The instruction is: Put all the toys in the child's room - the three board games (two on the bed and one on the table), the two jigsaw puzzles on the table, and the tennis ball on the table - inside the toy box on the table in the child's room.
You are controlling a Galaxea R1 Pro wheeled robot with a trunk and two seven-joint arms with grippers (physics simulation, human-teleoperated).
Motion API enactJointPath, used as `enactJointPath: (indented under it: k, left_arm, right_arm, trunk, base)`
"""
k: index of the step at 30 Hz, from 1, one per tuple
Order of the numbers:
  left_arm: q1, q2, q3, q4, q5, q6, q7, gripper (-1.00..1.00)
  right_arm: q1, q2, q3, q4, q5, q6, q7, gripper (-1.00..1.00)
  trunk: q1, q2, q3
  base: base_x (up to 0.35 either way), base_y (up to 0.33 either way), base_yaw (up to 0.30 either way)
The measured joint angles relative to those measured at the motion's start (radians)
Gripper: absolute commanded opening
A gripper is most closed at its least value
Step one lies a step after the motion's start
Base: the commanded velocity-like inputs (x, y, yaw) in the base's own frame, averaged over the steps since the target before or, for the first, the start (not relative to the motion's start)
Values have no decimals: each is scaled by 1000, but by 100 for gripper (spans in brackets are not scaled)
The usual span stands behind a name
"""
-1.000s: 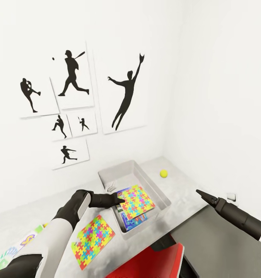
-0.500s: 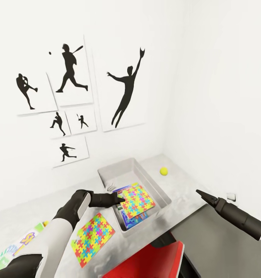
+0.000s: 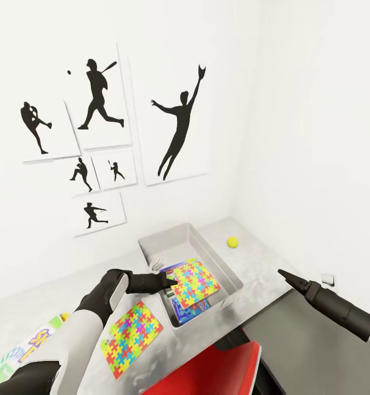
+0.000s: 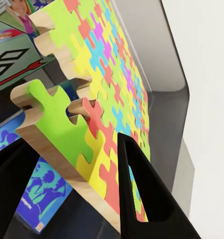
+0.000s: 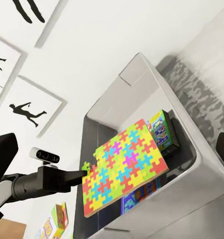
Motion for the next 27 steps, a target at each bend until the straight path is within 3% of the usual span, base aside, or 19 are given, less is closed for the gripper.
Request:
enactJointPath:
  k: [15, 16, 19, 27]
  left_arm:
    - [0, 0, -2, -1, -1, -1, 0, -100]
    - [0, 0, -2, -1, -1, -1, 0, 100]
    - [0, -1, -2, -21, 13, 12, -4, 100]
    - [0, 1, -2, -30, -5, 0, -2, 100]
  right_arm:
    - [0, 0, 0, 0, 0, 0, 0, 100]
    - [0, 0, 0, 0, 0, 0, 0, 100]
    - [0, 0, 0, 0, 0, 0, 0, 100]
    - [0, 0, 0, 0, 0, 0, 0, 100]
  trunk:
    - [0, 0, 0]
    - [0, 0, 0]
    - [0, 0, 0]
    - [0, 0, 0]
  base:
    - [0, 0, 0]
    - [0, 0, 0]
    - [0, 0, 0]
    - [0, 0, 0]
